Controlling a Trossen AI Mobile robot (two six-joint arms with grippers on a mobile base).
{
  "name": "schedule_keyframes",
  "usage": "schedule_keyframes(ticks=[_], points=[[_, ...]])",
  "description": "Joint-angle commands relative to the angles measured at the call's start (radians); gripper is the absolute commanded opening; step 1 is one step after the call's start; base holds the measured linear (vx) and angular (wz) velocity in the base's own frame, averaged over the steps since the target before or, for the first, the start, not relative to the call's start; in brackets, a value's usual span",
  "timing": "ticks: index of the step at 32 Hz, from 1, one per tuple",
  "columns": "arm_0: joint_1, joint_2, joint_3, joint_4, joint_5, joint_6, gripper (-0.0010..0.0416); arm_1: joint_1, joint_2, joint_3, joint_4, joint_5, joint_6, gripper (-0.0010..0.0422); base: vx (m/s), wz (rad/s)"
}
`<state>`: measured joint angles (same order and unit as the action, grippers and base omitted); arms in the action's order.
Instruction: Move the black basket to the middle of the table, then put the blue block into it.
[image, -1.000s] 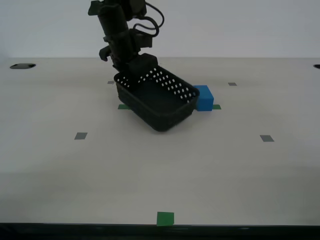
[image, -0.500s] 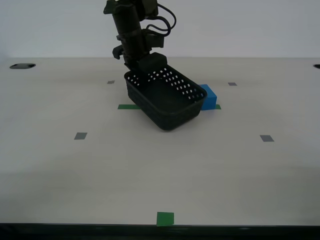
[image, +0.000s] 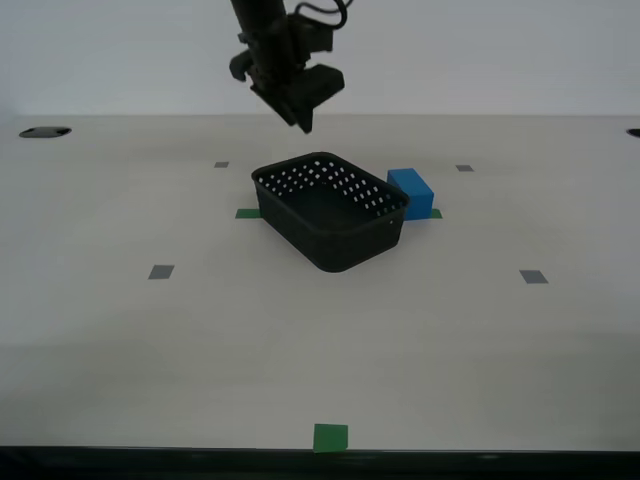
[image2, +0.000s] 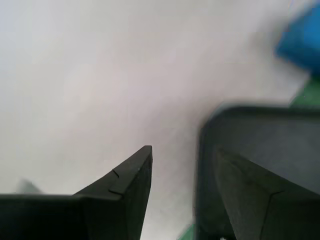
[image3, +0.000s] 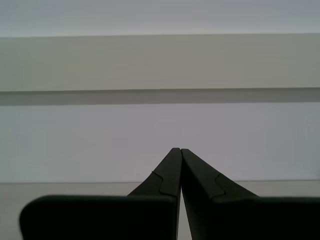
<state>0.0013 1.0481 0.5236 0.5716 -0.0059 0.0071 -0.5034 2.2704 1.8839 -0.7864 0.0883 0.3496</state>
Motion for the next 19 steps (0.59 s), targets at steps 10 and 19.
schedule_keyframes(ticks=[10, 19], points=[[0.013, 0.003, 0.001, -0.265, -0.305, 0.15, 0.0, 0.2, -0.006, 0.294, -0.073, -0.039, -0.064, 0.0028, 0.0, 0.0], [0.08, 0.164, 0.125, -0.515, -0.396, 0.143, 0.0001, 0.351, -0.006, 0.29, -0.106, -0.038, -0.069, 0.0011, 0.0, 0.0]])
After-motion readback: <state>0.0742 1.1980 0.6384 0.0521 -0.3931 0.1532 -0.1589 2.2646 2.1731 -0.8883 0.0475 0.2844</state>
